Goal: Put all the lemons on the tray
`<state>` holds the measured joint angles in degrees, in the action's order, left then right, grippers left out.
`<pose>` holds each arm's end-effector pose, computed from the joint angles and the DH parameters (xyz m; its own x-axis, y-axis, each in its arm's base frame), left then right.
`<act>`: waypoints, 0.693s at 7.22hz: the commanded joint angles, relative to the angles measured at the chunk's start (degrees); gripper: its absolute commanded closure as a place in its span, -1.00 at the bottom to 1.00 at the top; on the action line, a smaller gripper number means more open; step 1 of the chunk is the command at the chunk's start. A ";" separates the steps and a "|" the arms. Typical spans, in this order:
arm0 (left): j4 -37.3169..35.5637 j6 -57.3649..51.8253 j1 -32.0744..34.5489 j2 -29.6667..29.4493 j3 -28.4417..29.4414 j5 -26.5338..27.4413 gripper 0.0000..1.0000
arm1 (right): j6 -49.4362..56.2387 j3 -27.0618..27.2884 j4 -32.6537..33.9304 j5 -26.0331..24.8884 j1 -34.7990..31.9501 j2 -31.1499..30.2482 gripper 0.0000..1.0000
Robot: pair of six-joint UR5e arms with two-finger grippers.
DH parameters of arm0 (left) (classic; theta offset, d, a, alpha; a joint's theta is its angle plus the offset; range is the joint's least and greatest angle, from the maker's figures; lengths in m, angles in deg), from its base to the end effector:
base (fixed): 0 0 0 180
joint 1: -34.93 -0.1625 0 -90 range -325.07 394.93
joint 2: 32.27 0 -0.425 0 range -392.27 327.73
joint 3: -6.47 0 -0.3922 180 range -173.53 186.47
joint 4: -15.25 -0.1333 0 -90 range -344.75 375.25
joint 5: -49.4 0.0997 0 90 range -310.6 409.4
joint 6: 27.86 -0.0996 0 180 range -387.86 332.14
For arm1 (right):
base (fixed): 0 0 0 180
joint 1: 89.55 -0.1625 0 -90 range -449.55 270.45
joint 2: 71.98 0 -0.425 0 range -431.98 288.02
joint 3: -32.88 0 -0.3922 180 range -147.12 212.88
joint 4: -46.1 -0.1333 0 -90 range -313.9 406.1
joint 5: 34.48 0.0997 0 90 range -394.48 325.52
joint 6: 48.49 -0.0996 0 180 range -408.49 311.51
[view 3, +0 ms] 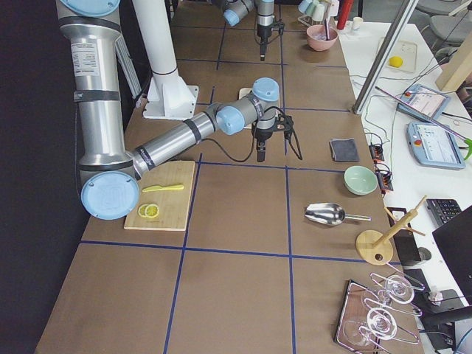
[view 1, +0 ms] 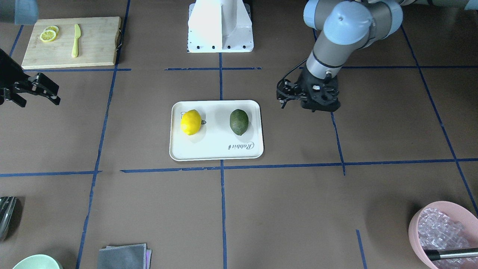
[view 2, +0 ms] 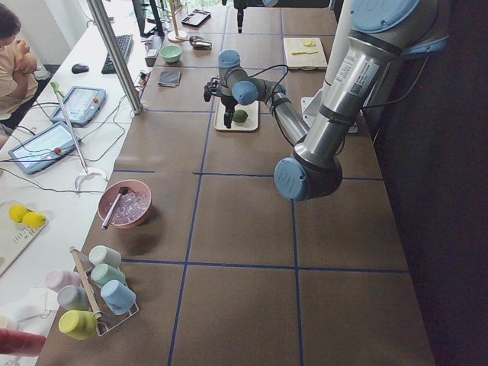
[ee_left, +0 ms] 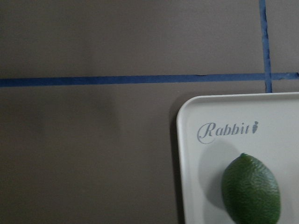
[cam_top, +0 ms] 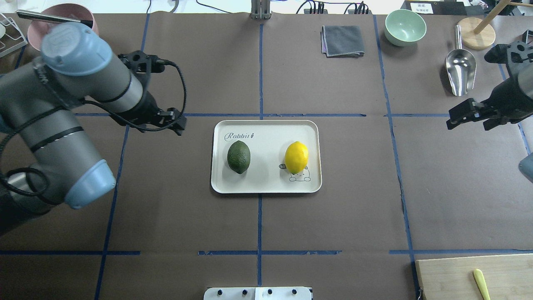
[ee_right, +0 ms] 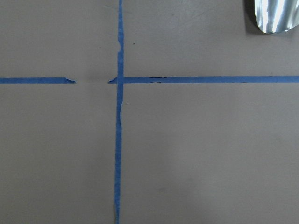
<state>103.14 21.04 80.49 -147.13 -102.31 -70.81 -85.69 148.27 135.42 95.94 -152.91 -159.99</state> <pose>0.3566 -0.4825 0.2758 0.6470 0.1516 -0.7472 -0.0556 0.9868 0.1520 -0.1568 -0.4658 0.4269 0.6723 -0.0122 0.7402 -0.0136 0.9995 0.0288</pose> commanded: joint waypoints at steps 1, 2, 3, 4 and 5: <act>-2.29 -21.12 11.33 13.11 -3.01 -9.00 -1.00 | 11.93 -2.08 0.16 1.49 -6.66 -4.44 -1.00; -2.46 -31.92 18.18 17.70 -2.40 -10.63 -1.00 | 16.33 -3.66 0.16 2.63 -9.56 -5.58 -1.00; -2.46 -41.07 24.16 20.97 0.39 -10.74 -1.00 | 19.68 -5.24 0.25 2.90 -11.77 -6.03 -1.00; -2.64 -49.26 31.53 21.52 5.90 -12.57 -1.00 | 23.28 -7.26 0.16 2.99 -14.05 -6.38 -1.00; -2.72 -61.43 39.96 21.53 13.09 -15.98 -1.00 | 27.58 -8.49 0.25 3.08 -16.25 -7.52 -1.00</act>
<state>100.55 -27.15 110.81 -126.45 -96.65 -83.53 -63.21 141.65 135.62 98.84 -166.32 -166.41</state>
